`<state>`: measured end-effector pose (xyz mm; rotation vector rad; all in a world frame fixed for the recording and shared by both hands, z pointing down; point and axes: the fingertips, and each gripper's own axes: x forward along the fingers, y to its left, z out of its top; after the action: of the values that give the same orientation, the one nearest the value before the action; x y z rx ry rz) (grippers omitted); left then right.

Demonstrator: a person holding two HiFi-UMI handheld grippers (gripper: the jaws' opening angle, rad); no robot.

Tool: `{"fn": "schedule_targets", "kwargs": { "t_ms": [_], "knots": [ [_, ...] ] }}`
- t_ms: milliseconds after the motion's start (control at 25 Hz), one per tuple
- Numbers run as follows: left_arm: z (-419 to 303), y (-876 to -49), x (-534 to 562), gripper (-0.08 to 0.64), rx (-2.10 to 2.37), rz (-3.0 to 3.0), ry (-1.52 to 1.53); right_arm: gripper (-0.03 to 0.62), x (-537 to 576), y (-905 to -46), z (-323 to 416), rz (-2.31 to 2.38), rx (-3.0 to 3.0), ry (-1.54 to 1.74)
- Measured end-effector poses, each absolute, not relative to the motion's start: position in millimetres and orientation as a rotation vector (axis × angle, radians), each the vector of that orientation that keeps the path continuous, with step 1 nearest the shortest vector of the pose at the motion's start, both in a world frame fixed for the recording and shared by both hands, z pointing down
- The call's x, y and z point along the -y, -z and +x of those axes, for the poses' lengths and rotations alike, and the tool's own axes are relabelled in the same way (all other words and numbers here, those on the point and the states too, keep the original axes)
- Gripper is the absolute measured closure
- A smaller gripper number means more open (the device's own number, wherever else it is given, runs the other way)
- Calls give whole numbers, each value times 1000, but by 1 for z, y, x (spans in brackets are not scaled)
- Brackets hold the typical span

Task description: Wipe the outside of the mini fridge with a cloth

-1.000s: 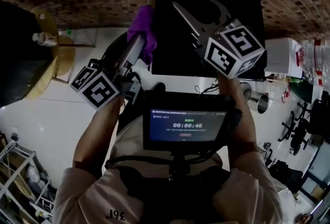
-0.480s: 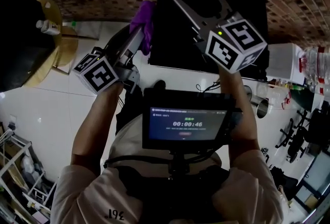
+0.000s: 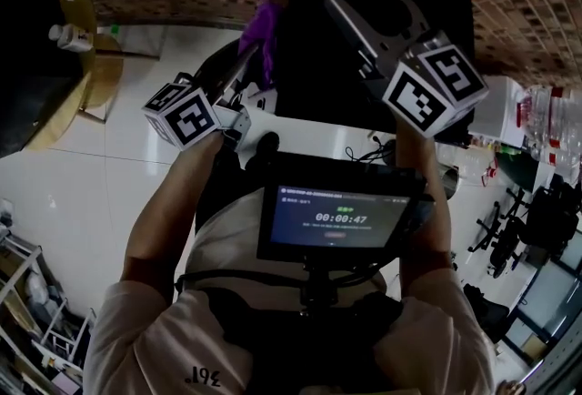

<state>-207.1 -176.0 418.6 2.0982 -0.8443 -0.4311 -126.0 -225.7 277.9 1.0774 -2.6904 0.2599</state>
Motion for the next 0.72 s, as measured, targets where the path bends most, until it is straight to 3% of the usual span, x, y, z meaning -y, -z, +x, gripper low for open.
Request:
{"fn": "schedule_targets", "kwargs": {
  "t_ms": [720],
  "knots": [
    [-204, -494, 178, 445, 915, 2063, 356, 393, 222, -274, -125, 1087, 2686, -265]
  ]
}}
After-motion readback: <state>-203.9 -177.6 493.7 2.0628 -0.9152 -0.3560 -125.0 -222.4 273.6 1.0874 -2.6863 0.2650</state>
